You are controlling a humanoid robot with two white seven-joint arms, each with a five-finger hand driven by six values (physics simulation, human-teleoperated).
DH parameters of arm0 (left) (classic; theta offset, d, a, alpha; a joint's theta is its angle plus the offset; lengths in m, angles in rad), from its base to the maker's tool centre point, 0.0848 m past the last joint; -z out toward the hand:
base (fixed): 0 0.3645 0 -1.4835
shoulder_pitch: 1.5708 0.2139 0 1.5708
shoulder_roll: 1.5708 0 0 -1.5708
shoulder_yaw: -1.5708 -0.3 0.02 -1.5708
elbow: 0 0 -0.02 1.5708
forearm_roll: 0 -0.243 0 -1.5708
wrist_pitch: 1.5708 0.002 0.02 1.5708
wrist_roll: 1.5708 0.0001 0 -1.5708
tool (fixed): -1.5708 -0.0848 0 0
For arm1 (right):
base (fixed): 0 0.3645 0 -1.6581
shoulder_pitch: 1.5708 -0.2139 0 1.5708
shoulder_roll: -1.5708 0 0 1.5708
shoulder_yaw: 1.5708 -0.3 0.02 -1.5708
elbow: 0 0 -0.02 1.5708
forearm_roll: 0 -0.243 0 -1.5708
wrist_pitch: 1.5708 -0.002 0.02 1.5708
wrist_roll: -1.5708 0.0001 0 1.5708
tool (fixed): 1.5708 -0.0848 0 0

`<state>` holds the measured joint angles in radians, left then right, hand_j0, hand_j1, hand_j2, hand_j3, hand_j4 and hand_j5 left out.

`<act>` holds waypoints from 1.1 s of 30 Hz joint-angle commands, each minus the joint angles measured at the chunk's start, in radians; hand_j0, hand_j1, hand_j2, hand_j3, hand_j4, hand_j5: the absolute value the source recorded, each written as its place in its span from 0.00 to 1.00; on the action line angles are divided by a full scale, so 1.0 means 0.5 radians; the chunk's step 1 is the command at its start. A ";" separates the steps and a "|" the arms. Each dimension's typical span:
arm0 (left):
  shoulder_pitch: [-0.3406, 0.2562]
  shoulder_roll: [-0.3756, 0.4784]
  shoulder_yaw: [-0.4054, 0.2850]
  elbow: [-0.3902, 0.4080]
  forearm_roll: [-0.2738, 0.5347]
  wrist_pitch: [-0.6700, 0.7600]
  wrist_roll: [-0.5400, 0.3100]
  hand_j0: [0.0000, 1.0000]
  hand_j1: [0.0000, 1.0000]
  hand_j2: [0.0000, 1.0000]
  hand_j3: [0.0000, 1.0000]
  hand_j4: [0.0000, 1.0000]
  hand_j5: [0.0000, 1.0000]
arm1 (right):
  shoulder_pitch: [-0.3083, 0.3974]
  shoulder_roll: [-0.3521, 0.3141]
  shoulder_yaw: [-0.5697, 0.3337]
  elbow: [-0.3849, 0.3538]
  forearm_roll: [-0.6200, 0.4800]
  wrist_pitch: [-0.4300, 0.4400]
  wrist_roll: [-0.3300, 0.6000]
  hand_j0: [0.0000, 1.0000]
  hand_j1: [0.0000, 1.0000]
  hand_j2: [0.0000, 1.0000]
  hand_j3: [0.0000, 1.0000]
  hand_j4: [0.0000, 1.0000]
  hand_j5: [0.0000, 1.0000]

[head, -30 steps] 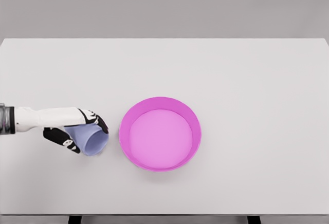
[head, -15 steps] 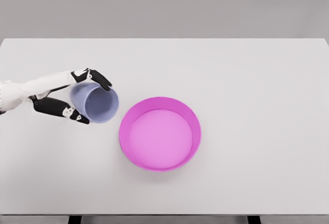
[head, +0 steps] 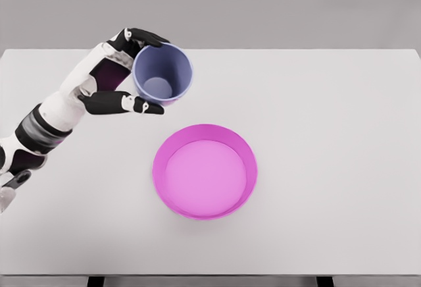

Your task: Flip the cup with left arm and place it on the plate

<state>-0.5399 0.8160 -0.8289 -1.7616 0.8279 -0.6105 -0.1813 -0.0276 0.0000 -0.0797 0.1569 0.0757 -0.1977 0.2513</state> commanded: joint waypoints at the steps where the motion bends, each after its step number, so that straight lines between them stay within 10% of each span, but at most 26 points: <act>1: 0.000 -0.077 -0.122 -0.002 0.249 0.012 0.013 0.38 0.38 0.38 0.38 0.38 0.38 | 0.000 0.000 0.000 -0.001 0.002 0.000 0.001 1.00 1.00 1.00 1.00 1.00 1.00; 9: 0.009 -0.116 -0.560 -0.002 0.455 0.037 -0.012 0.39 0.39 0.39 0.39 0.39 0.39 | 0.000 0.000 0.000 0.002 0.002 0.000 0.001 1.00 1.00 1.00 1.00 1.00 1.00; 33: 0.009 -0.236 -0.686 0.204 0.510 0.052 -0.018 0.41 0.41 0.41 0.41 0.41 0.41 | 0.000 0.000 0.000 0.002 0.002 0.000 0.001 1.00 1.00 1.00 1.00 1.00 1.00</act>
<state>-0.5354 0.6992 -1.1719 -1.6761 1.0828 -0.5840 -0.1911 -0.0276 0.0000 -0.0797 0.1574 0.0759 -0.1977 0.2513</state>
